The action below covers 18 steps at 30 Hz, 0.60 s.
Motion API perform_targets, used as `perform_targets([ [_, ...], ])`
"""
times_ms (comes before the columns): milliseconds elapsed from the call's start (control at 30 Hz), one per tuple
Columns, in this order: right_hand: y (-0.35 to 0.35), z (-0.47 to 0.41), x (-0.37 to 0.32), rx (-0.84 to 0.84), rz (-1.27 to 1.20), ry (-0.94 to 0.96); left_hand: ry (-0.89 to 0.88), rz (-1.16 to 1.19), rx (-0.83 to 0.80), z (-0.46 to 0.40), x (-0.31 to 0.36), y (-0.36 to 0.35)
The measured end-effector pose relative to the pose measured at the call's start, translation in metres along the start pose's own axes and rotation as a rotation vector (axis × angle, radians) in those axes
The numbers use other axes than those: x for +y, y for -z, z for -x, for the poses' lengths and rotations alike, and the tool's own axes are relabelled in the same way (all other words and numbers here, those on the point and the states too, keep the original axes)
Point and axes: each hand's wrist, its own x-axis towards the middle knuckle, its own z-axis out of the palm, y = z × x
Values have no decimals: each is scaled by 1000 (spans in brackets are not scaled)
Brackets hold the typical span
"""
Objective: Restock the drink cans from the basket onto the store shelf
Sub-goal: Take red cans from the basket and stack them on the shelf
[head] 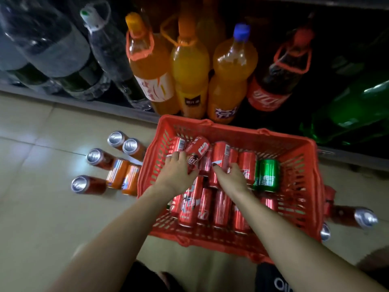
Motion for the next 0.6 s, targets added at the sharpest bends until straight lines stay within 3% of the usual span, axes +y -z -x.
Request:
perform_targets([
  [167, -26, -27, 16, 154, 47, 76, 16, -104, 28, -21, -5, -10],
  [300, -23, -28, 21, 134, 59, 82, 56, -151, -4, -21, -7, -3],
  [433, -12, -12, 33, 18, 6, 60, 107, -95, -125, -15, -23, 8],
  [600, -19, 15, 60, -103, -55, -22, 199, 11, -408, 0, -30, 10],
])
